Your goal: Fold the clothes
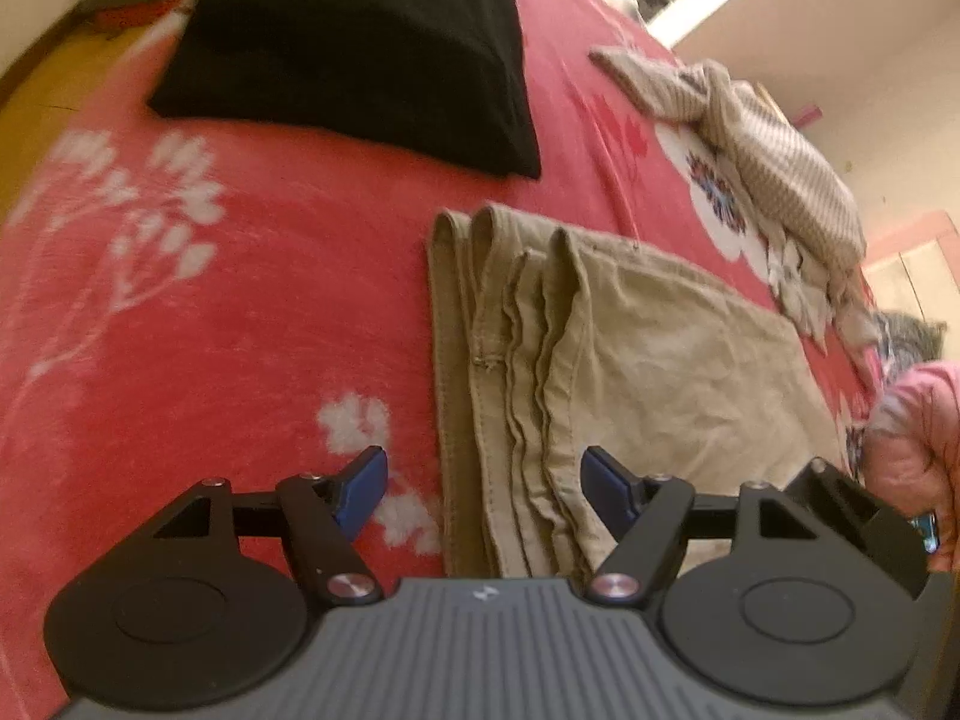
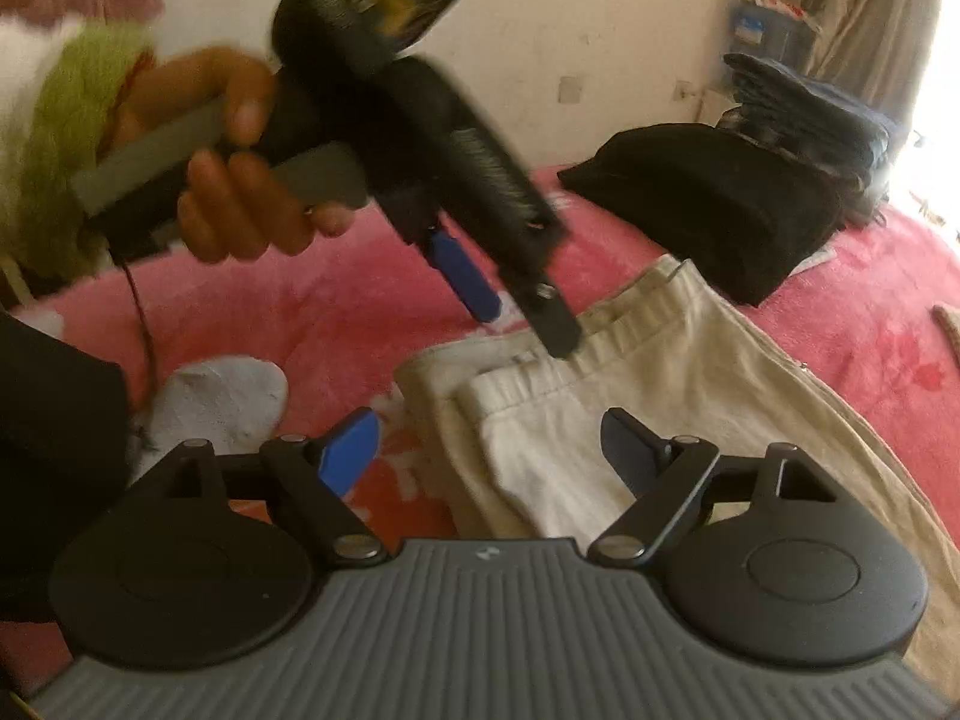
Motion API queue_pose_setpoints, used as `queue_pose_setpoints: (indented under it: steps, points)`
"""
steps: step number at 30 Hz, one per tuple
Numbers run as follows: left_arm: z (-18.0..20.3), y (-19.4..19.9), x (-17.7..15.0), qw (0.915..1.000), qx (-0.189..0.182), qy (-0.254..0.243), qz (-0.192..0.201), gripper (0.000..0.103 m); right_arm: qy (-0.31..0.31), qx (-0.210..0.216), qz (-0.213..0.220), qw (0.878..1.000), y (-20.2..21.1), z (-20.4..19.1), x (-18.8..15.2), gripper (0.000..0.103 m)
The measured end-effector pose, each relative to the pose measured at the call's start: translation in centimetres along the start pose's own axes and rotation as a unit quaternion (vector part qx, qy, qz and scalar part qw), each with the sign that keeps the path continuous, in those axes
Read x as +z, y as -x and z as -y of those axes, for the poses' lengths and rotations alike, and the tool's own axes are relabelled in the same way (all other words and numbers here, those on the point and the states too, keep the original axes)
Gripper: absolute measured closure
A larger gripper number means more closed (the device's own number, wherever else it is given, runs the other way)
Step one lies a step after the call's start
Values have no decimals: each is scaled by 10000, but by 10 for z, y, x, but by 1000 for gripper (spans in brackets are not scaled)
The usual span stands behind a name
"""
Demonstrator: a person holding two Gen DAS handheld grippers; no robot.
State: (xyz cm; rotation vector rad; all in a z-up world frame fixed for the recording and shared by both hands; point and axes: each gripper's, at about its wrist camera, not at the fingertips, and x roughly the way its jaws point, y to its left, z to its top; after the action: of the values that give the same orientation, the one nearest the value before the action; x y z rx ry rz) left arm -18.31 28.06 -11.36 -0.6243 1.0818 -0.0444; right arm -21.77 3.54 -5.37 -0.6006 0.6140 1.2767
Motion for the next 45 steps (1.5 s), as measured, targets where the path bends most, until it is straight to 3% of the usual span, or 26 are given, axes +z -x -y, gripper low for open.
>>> queue_pose_setpoints:
  steps: [3, 8, 10, 12, 17, 19, 24, 31, 39, 45]
  points:
    - [4, -10, 3, 9999, 19, -150, 23, 29, 286, -388, -199, 9986, -20, -17, -4, 21]
    - [4, -18, 13, 9998, -46, 4, 204, 30, 461, -792, -401, 9950, -35, -27, -11, 21]
    - [6, -22, 17, 9995, -7, 56, 305, 42, 462, -945, -396, 9937, -37, -28, -11, 25]
    - [8, -25, 20, 9992, 54, 102, 389, 47, 431, -1050, -403, 9927, -37, -28, -11, 38]
    - [11, -29, 26, 9981, 62, 448, 425, 66, 460, -1122, -357, 9920, -27, -29, -10, 54]
    - [14, -26, 26, 9971, 31, 577, 503, 79, 542, -1164, -291, 9913, -22, -32, -9, 63]
    - [29, -15, 30, 9950, 192, 802, 562, 82, 446, -1206, -66, 9917, -7, -29, -9, 73]
    - [78, 8, 46, 9951, 417, 618, 650, 83, 260, -1370, 445, 9892, 26, -22, -12, 78]
    - [160, 18, 65, 9954, 677, 108, 676, 83, -191, -1704, 1108, 9789, 73, -4, -13, 80]
    - [224, 9, 73, 9947, 673, -384, 679, 83, -810, -1979, 1504, 9652, 112, 19, -27, 80]
